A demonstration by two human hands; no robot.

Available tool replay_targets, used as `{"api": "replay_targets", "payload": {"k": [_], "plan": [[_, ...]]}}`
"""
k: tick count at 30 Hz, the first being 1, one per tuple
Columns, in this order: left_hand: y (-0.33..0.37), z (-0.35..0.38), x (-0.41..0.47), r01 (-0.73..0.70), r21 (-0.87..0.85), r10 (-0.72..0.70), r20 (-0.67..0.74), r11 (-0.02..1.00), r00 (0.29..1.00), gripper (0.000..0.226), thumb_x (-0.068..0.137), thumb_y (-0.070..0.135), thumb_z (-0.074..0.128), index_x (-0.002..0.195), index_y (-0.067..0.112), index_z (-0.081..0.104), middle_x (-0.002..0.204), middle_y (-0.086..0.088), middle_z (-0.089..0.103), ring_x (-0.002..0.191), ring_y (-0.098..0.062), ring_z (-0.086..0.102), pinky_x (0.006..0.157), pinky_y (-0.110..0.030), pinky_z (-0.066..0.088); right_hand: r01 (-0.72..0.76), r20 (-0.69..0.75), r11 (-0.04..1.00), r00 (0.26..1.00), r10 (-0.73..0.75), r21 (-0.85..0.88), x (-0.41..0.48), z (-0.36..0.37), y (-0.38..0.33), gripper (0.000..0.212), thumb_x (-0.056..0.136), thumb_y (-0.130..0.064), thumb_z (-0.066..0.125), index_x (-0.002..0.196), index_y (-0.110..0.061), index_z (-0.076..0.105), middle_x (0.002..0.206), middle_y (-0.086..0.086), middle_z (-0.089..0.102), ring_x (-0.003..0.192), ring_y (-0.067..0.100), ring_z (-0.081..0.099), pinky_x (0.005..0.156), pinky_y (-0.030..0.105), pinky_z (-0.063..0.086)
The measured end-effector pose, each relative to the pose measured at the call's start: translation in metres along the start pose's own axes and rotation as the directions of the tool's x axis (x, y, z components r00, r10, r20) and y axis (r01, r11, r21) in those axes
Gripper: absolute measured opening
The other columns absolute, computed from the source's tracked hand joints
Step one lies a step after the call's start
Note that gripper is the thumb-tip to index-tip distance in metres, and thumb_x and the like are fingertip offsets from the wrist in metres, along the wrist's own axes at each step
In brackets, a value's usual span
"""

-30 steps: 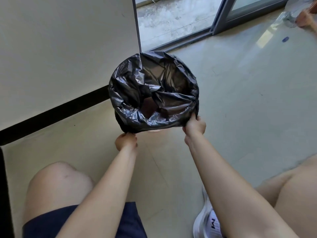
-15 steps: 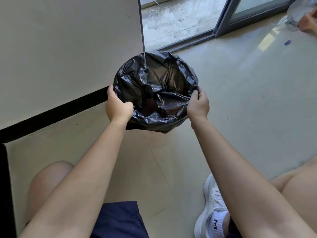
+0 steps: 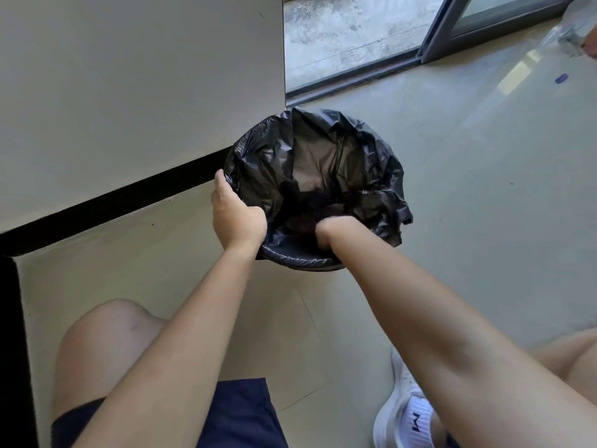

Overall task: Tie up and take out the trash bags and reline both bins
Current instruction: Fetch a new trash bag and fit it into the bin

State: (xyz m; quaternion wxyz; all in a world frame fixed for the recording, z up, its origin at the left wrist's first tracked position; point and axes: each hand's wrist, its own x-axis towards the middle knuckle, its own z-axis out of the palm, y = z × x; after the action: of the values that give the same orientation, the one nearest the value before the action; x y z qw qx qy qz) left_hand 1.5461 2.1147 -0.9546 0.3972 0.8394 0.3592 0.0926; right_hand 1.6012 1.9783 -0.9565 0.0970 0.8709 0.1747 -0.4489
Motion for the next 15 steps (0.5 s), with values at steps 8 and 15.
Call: {"api": "replay_targets", "payload": {"k": [8, 15], "plan": [[0.007, 0.002, -0.008, 0.020, 0.011, -0.020, -0.008, 1.000, 1.000, 0.080, 0.081, -0.006, 0.047, 0.154, 0.016, 0.022, 0.147, -0.007, 0.042, 0.127, -0.027, 0.048, 0.098, -0.031, 0.037, 0.214, -0.739, 0.959, 0.674, -0.006, 0.188, 0.017, -0.019, 0.003, 0.025, 0.094, -0.029, 0.050, 0.109, -0.015, 0.063, 0.110, 0.008, 0.060, 0.098, 0.031, 0.061, 0.072, 0.036, 0.046], [0.007, 0.006, -0.009, 0.022, 0.048, -0.021, -0.014, 0.999, 1.000, 0.082, 0.081, -0.006, 0.048, 0.154, 0.017, 0.020, 0.148, -0.007, 0.039, 0.125, -0.028, 0.049, 0.097, -0.033, 0.039, 0.166, -0.219, 0.966, 0.968, -0.121, 0.197, 0.072, -0.018, -0.010, 0.079, 0.093, -0.017, 0.046, 0.157, -0.037, 0.006, 0.164, 0.009, 0.016, 0.149, 0.035, 0.015, 0.117, 0.051, 0.024]]}}
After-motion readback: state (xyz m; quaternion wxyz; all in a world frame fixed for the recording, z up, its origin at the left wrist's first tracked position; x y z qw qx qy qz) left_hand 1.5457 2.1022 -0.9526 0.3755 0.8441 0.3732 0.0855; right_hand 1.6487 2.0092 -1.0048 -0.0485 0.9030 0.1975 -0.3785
